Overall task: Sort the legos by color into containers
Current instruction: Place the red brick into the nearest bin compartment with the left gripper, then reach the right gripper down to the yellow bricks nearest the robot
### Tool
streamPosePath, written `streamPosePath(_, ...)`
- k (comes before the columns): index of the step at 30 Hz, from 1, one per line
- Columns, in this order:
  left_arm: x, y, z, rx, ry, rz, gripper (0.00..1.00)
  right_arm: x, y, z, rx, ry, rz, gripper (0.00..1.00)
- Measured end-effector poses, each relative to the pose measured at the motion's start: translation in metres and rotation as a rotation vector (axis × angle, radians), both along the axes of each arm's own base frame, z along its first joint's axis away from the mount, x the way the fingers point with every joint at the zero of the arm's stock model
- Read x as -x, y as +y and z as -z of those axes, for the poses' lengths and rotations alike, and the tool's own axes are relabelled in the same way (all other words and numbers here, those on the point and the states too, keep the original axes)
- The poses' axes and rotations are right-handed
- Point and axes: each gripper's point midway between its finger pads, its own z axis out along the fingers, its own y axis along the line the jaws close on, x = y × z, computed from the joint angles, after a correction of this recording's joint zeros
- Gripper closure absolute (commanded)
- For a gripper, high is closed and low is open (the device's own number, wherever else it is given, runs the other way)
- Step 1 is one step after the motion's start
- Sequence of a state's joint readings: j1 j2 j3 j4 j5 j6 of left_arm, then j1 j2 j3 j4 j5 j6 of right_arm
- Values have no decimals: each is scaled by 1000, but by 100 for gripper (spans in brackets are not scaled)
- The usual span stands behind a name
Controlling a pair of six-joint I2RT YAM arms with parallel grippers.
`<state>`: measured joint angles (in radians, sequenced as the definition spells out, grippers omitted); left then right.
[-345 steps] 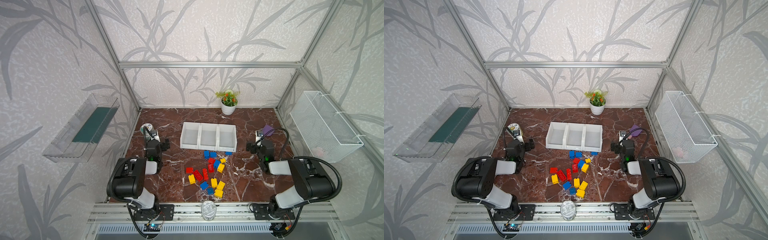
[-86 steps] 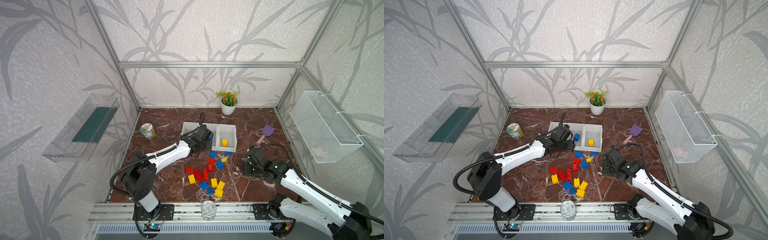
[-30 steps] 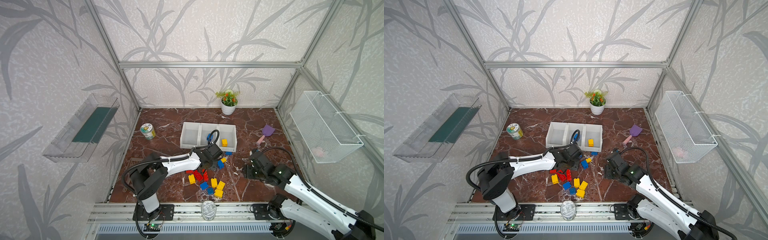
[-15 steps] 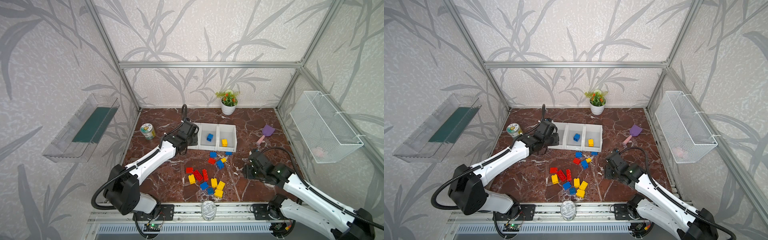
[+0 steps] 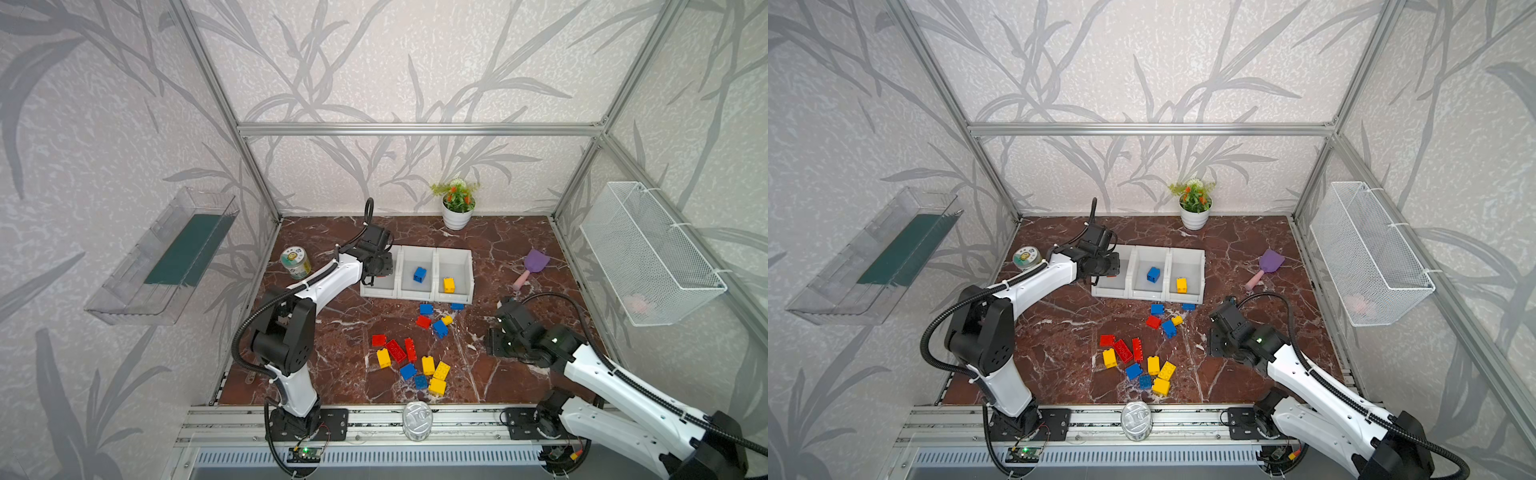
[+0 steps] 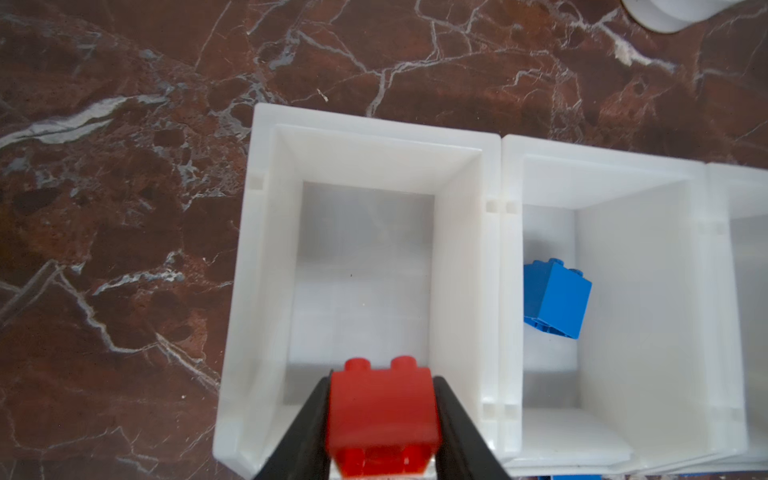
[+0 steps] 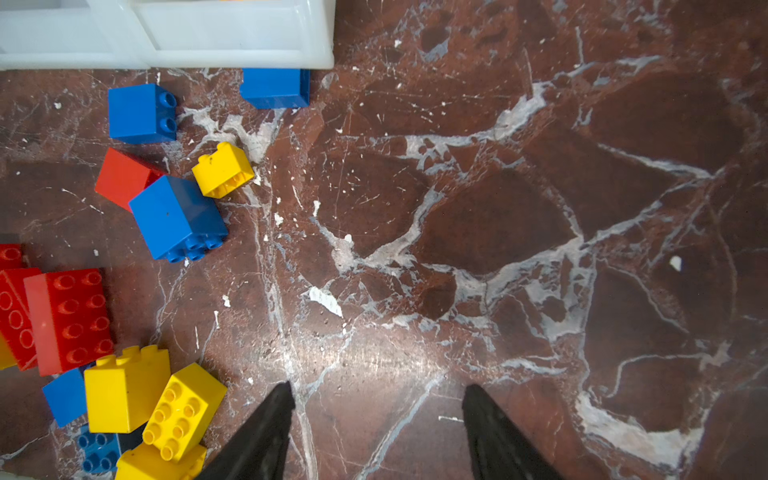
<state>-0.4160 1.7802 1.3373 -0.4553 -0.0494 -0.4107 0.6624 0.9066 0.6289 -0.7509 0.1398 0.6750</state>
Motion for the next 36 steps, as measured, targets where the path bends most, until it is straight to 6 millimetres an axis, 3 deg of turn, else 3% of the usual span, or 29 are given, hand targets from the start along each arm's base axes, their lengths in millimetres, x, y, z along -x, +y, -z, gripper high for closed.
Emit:
streamPosePath(3, -1, -2, 0, 8, 2, 5, 44, 0, -1, -4, 1, -6, -5, 34)
streamPosePath(11, 1, -8, -7, 63, -5, 20, 42, -2, -1, -10, 7, -22, -12, 34)
streamPosePath(23, 83, 23, -24, 144, -60, -11, 41, -2, 7, -1, 22, 19, -63, 34)
streamPosePath(31, 134, 43, 5, 189, -27, -61, 41, 4, 50, 4, 30, 57, -211, 34)
streamPosePath(36, 146, 49, 1, 229, -58, -95, 41, 22, 79, 10, 47, 95, -295, 34)
